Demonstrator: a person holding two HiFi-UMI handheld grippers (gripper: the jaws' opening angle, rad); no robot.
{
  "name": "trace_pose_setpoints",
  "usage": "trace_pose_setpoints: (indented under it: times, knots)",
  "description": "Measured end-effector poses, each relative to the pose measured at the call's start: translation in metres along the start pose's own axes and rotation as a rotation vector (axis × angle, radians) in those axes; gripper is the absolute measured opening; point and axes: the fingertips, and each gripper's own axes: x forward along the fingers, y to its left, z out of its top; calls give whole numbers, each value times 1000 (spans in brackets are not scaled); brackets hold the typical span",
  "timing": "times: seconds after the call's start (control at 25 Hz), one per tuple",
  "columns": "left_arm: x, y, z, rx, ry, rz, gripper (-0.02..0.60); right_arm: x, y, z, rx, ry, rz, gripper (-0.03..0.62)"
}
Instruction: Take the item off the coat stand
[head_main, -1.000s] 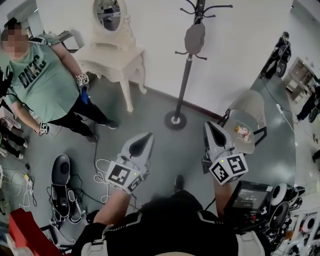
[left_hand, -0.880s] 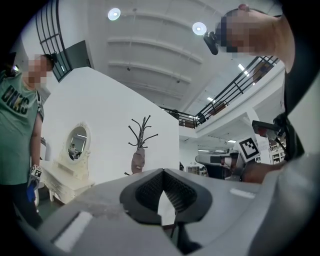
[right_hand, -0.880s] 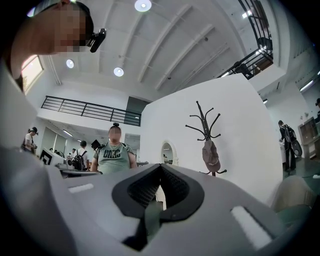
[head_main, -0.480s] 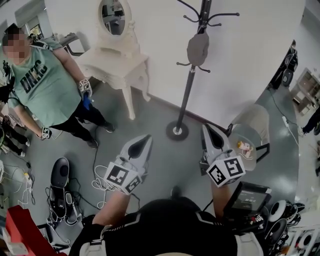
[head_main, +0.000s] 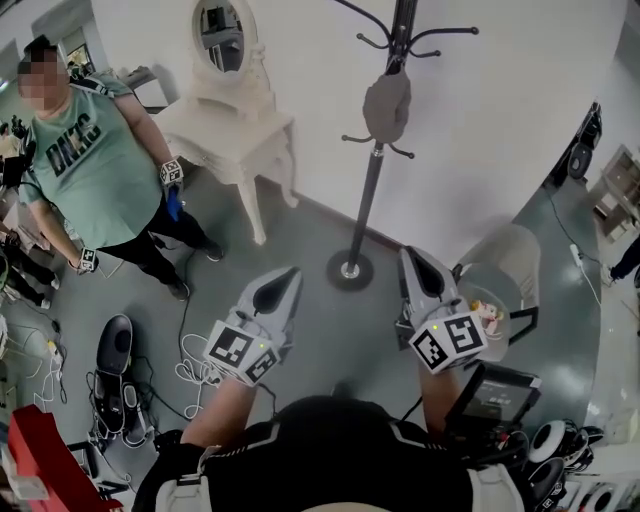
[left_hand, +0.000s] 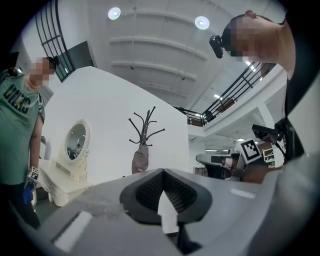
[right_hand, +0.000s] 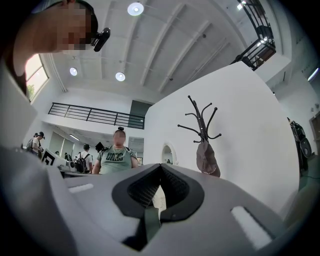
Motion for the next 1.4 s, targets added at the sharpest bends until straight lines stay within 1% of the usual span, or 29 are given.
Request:
trace_pose_setpoints:
  times: [0.12, 0.32, 0.68, 0.8, 1.0, 1.4]
  knots:
    - [18, -1, -5, -1, 6, 15, 6, 4, -22, -4, 7, 10, -11, 9]
    - [43, -5, -11, 7, 18, 44, 6, 6, -54, -7, 24, 6, 8, 9]
    - [72, 5, -13, 4, 38, 44, 6, 26, -82, -15, 51, 8, 1, 9]
    - [80, 18, -15, 2, 36, 36, 6, 38, -86, -18, 38, 5, -8, 9]
    - [92, 50, -15, -9, 28, 15, 6, 67, -89, -21, 17, 5, -39, 9]
    - [117, 104, -6, -11, 21, -56, 6, 122, -89, -24, -17, 0, -86, 9]
